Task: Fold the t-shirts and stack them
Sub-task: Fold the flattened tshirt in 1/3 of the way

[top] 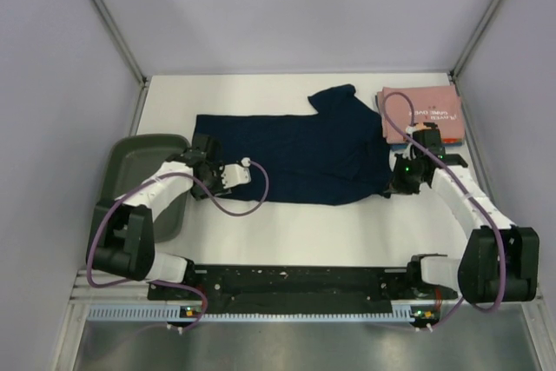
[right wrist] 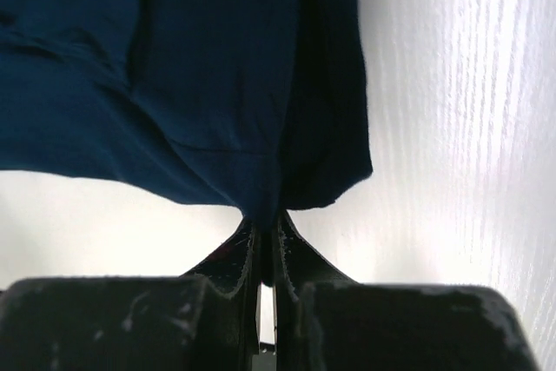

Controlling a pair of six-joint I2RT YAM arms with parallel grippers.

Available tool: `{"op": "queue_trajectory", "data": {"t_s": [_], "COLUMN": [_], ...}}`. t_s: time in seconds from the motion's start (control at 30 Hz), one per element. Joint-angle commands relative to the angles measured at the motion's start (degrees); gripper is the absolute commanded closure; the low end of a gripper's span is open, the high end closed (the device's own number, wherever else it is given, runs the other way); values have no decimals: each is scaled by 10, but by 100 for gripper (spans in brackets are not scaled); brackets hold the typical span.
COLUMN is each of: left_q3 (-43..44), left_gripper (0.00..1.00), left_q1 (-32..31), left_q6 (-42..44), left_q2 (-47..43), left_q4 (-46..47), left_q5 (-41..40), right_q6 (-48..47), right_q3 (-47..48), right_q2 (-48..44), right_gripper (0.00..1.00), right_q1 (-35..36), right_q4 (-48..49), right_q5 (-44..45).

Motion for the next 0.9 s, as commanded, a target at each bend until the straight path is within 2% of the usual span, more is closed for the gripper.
{"op": "queue_trajectory", "data": {"t_s": [0.0, 0.1, 0.27, 0.4, 0.43, 0.5, 0.53, 0.57, 0.67, 0.87], "left_q3": [9, -12, -57, -53, -54, -56, -53, -47, -35, -10], "left_gripper": [48, 48, 49, 52, 56, 79, 95, 100, 100, 100], "left_q1": [0, 0, 0, 0, 0, 0, 0, 1, 1, 1], "left_q6": [21, 29, 41, 30, 29, 22, 15, 5, -13, -28], "left_q2": [4, 0, -1, 1, 1, 5, 10, 13, 10, -53], "left_q4": [-43, -31, 88, 115, 116, 108, 97, 76, -16, -219], "left_q5": [31, 9, -128, -148, -148, -154, -157, -160, -142, -60], "right_q6": [-37, -39, -36, -40, -43, -56, -50, -55, -47, 1], "right_q3": [68, 77, 88, 113, 117, 130, 140, 153, 168, 154], "right_q2": [33, 53, 48, 40, 37, 35, 37, 40, 39, 31], "right_gripper": [100, 100, 100, 100, 100, 100, 100, 100, 100, 100], "right_q1": [-7, -7, -7, -7, -7, -7, -6, -5, -4, 32], "right_q4": [-62, -77, -100, -139, -149, -181, -203, -225, -267, -360], "right_q5": [-52, -60, -49, -49, -50, -41, -19, -6, 9, 92]}}
